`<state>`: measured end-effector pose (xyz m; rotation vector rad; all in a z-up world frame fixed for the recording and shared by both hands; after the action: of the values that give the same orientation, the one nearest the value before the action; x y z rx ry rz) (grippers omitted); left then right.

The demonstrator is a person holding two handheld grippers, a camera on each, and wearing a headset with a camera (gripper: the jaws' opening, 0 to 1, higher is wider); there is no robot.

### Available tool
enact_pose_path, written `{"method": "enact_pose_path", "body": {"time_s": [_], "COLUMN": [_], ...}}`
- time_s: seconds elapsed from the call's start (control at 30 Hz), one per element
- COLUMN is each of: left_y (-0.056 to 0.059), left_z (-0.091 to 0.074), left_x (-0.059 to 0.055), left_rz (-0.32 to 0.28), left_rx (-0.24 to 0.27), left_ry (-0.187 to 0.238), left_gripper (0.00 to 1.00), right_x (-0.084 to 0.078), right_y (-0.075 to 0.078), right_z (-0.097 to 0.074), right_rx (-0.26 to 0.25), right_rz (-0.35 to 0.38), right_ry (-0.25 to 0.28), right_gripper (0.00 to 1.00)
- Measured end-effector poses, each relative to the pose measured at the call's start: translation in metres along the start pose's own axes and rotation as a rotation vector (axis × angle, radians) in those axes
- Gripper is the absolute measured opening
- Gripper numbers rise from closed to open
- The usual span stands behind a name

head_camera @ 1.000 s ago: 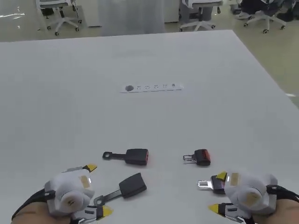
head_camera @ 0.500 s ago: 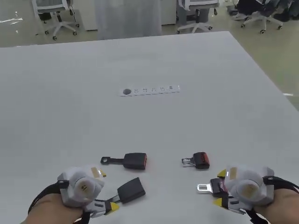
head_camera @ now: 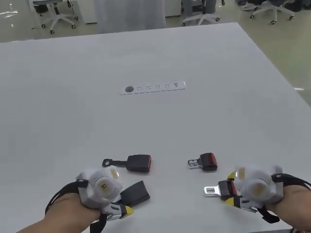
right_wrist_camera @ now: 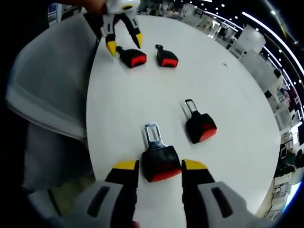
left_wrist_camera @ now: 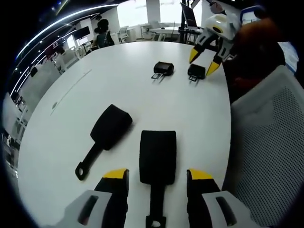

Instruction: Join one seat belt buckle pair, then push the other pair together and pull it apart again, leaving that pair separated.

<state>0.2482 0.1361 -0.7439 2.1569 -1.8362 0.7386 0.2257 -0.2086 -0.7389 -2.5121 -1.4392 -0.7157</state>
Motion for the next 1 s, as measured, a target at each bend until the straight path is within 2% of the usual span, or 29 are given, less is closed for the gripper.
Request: {"method": "enact_pose_path", "body": {"time_s": [0.2, 0.3, 0.4, 0.53, 0.73, 0.9, 1.0], "left_y": [-0.008, -0.008, -0.008, -0.007, -0.010, -0.009, -0.010], "left_z": [0.007, 0.010, 0.014, 0.018, 0.019, 0.019, 0.020], "left_x": [0.001, 0.003, 0.004, 0.006, 0.009, 0.011, 0.010], "left_rz": [0.004, 0.044, 0.048, 0.112, 0.165, 0.214, 0.220], "left_rx": [-0.041, -0.064, -0.087, -0.114, -0.149, -0.166, -0.179], "left_ry": [-0.021, -0.007, -0.025, -0.047, -0.069, -0.069, -0.065], "left_gripper": [0.45, 0.41, 0.38, 0.35, 0.35, 0.34, 0.34], "right_x": [0.002, 0.000, -0.002, -0.007, -0.005, -0.006, -0.003], "right_y": [0.004, 0.007, 0.011, 0.015, 0.016, 0.023, 0.023], "right_z": [0.005, 0.009, 0.011, 0.012, 0.013, 0.016, 0.018], "right_rx": [0.028, 0.053, 0.078, 0.099, 0.127, 0.179, 0.198], "right_rz": [-0.031, -0.058, -0.072, -0.081, -0.076, -0.006, -0.011], "right_ry": [-0.022, -0.042, -0.054, -0.069, -0.082, -0.089, -0.115], "right_gripper": [0.36, 0.36, 0.36, 0.35, 0.34, 0.34, 0.34]}}
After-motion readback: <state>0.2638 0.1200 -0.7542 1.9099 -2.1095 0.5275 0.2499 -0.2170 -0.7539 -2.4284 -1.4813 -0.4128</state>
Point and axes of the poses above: the centre of the closed fingertips' face, and the gripper's own axes: z roughly forward along the fingers, y roughly to its right, x roughly out of its top, the point moved 10 cm from there along -z, roughly backward along the fingers, and after that the axes turned 13 degrees about z, right-handed, at the moved point
